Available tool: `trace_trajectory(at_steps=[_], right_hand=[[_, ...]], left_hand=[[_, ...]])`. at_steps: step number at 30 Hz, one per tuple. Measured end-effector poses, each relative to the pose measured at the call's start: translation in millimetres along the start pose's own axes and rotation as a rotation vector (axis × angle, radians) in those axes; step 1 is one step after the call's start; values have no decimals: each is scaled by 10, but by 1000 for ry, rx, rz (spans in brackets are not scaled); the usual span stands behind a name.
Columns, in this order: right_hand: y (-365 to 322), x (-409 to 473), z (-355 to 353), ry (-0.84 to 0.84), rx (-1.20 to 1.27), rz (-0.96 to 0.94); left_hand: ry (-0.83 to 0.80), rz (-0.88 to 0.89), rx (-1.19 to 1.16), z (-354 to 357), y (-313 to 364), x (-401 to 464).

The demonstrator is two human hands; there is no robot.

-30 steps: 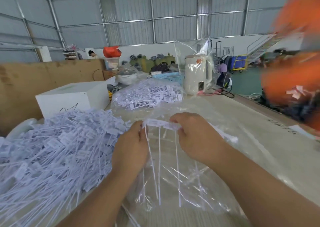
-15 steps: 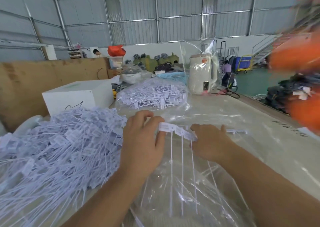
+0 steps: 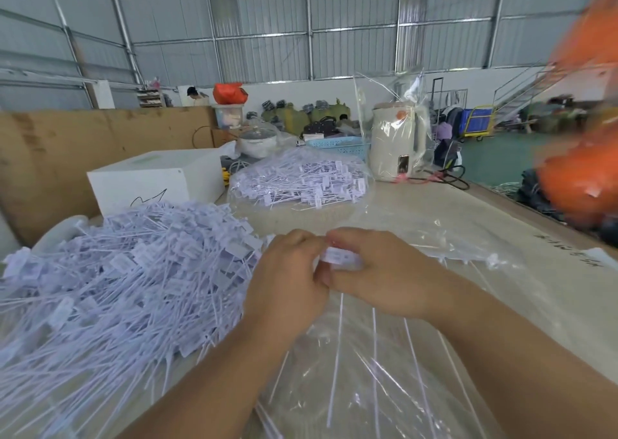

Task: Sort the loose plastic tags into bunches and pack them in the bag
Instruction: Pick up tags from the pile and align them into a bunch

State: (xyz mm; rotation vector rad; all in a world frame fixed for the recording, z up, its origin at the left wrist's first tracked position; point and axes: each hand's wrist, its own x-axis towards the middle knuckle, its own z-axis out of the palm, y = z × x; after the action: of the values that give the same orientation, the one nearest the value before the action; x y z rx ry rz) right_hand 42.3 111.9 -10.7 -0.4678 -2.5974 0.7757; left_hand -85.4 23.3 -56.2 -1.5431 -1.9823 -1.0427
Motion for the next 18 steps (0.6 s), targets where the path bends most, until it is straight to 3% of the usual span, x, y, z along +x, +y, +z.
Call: trace_trajectory(at_steps=[4, 7, 9, 12, 14, 18], right_hand=[[152, 94, 96, 72, 7, 31], [269, 127, -15, 154, 15, 16], [319, 121, -101, 162, 83, -4], [336, 85, -227, 125, 297, -42], [331, 60, -291, 92, 409, -85], [334, 45, -309, 119, 352, -131]], left_hand=[[-86, -19, 5, -17, -57, -7], [-370, -187, -119, -9, -49, -12], [-464, -325, -291, -7, -69, -7], [-380, -521, -450, -27, -113, 24], [-346, -554, -455, -23, -121, 23], [-346, -628, -506, -17, -93, 14]])
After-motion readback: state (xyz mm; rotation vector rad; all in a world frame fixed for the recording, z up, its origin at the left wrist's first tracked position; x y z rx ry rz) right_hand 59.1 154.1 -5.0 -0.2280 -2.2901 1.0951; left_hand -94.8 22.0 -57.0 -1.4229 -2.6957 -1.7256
